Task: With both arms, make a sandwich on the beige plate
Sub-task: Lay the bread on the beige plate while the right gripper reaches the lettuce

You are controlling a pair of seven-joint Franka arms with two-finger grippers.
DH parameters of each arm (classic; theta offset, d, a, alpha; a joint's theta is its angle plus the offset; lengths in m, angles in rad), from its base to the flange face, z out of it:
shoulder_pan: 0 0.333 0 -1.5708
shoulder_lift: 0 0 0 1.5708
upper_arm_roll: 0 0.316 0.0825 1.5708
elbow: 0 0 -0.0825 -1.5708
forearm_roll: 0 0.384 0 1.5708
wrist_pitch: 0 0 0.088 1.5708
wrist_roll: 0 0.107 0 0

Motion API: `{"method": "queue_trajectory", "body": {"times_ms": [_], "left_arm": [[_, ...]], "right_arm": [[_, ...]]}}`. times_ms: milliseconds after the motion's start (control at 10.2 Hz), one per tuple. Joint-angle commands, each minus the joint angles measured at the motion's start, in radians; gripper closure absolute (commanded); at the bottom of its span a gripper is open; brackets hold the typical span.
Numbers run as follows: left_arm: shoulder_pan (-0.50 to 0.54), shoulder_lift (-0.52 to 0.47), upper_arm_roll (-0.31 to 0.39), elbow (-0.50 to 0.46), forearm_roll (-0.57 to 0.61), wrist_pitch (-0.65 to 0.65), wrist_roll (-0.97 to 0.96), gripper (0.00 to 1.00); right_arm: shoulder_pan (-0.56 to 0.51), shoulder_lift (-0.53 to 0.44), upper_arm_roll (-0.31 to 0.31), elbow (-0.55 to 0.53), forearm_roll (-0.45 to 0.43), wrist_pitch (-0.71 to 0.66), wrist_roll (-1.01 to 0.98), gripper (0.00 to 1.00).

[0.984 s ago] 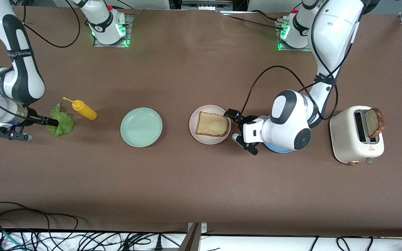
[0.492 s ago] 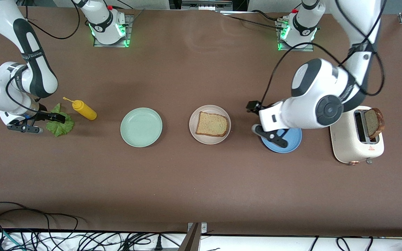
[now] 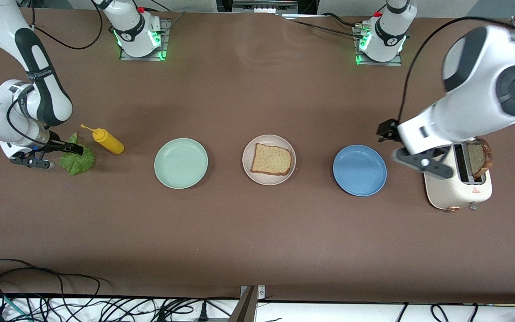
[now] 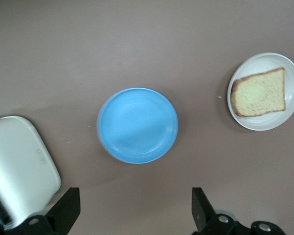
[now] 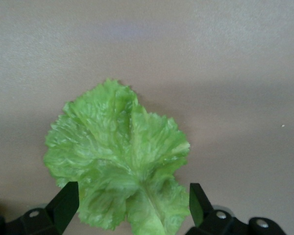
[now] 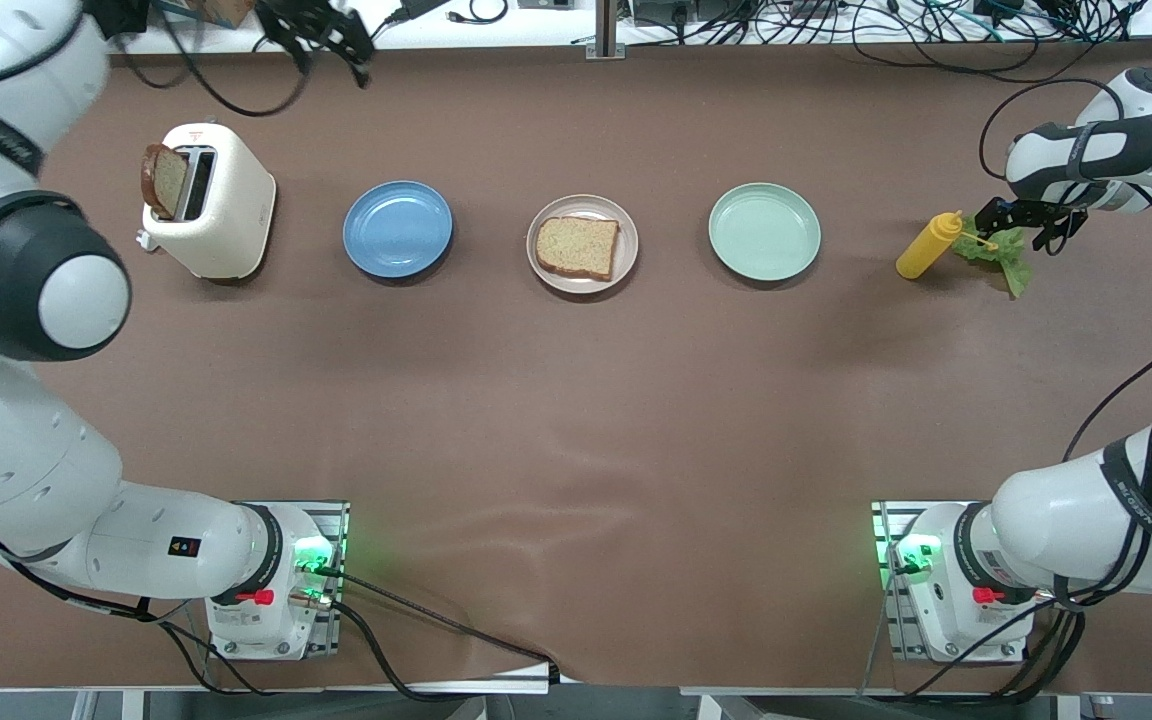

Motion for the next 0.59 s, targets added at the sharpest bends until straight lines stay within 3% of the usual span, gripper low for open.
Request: {"method": "queue_trajectory", "body": {"times_ms": [0, 197, 295, 492], "left_arm": [[0.084, -0.063, -0.016, -0.015, 0.014, -0.019, -0.017, 0.00], [0.120, -0.083, -0.010, 0.021, 0.009, -0.065, -0.015, 0.00], [0.143, -0.078, -0.011, 0.025, -0.009, -0.067, -0.015, 0.00], [0.147, -0.078, -0.011, 0.022, -0.001, -0.070, -0.026, 0.00]], "right_arm": [[-0.015, 0.002, 0.010, -0.009, 0.033, 0.018, -0.018, 0.03], [-0.013, 0.002, 0.012, -0.009, 0.044, 0.018, -0.020, 0.53], [-0.013, 0.002, 0.013, -0.009, 0.048, 0.016, -0.020, 0.72], [-0.013, 0.001, 0.013, -0.004, 0.049, 0.018, -0.023, 0.96]]}}
